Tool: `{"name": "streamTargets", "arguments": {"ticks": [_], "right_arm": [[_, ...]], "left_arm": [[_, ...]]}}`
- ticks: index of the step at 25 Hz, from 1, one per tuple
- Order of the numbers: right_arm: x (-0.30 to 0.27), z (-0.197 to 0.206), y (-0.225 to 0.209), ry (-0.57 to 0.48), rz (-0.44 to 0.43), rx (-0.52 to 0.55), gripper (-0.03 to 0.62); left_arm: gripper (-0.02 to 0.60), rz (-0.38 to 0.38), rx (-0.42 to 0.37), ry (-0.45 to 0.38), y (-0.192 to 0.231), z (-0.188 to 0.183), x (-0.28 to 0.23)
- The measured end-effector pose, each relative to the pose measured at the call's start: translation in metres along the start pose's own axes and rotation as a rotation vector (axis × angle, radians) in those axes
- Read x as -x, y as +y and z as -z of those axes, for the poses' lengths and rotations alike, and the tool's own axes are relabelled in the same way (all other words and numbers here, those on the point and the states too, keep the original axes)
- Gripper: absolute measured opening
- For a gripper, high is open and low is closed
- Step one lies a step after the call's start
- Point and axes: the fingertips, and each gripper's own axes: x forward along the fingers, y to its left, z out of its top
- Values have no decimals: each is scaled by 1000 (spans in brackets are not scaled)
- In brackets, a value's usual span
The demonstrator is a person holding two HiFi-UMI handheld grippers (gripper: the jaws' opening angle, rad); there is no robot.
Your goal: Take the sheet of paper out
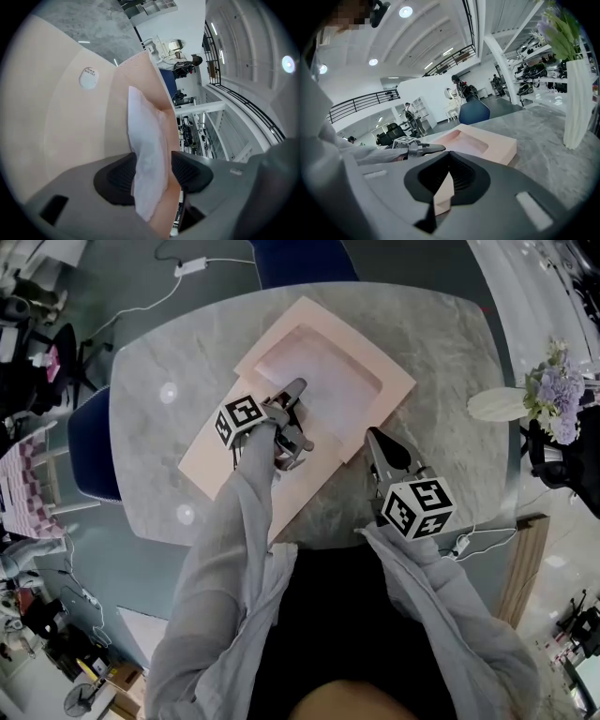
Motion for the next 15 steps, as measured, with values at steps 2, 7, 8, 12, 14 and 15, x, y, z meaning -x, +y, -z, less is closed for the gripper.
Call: {"name": "streamTargets", "arguments": {"ticks": [2,7,8,12,14,15], "right_arm": [[0,1,-1,0,0,-2,9],[-1,2,-1,3,1,-4,9],[-2,2,-1,3,1,-5,9],[-2,1,-2,-1,-4,-3,9],[-1,0,-1,-4,-5,-2,9],[-1,0,-1,-4,-4,-1,9]], "left_arm": [[194,-28,-11,10,6,2,-1],[17,-107,-31,28,22,4,2],[15,-105,-25,28,23,4,2],[12,-98,-17,14,23,4,1],[11,-93,-23,11,22,5,2],[11,-90,-29,11,22,5,2]]}}
